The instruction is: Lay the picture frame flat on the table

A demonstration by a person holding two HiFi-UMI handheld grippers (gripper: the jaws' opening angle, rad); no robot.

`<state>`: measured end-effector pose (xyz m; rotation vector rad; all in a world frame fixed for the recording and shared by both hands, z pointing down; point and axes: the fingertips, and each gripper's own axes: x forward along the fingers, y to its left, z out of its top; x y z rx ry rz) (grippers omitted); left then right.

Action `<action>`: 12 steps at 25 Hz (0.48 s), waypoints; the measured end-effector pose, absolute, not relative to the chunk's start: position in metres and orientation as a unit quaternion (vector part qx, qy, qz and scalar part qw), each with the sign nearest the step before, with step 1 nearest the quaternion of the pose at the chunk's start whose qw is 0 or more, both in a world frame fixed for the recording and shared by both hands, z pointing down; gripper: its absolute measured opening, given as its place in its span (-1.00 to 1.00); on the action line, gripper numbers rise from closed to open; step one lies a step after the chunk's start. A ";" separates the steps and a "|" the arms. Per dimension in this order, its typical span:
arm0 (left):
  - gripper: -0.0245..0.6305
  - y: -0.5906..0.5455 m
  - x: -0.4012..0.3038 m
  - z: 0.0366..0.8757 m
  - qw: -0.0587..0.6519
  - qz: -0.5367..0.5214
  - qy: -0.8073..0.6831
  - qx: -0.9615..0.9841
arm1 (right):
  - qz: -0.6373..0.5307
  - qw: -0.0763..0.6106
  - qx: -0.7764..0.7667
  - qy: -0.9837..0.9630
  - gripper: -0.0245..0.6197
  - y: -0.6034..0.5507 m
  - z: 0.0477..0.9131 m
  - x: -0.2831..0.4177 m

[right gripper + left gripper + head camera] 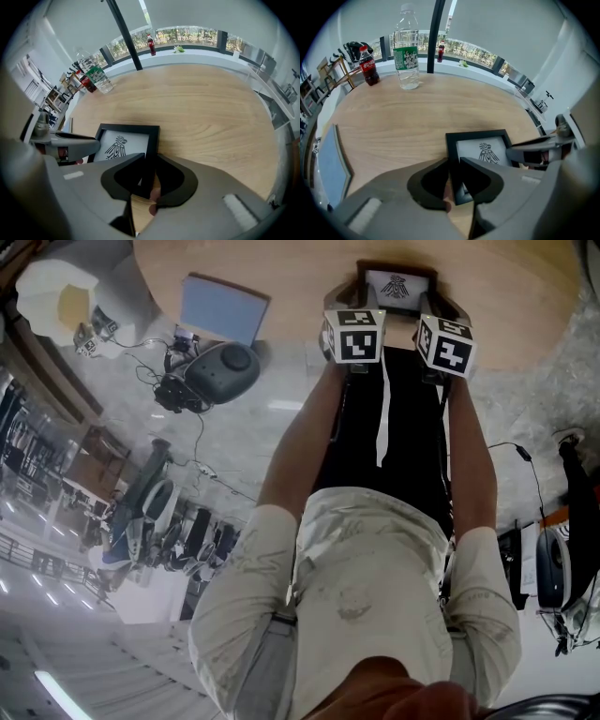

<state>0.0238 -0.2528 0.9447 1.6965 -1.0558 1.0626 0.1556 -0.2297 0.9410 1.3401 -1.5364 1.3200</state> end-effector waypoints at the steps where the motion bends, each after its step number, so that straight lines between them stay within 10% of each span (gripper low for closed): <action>1: -0.65 -0.253 0.024 0.945 0.426 0.425 -0.420 0.680 | 0.509 0.350 0.518 -0.591 -0.66 -0.229 0.942 0.156; 12: -0.48 -0.257 0.016 0.940 0.436 0.416 -0.430 0.673 | 0.521 0.337 0.527 -0.580 -0.61 -0.230 0.942 0.158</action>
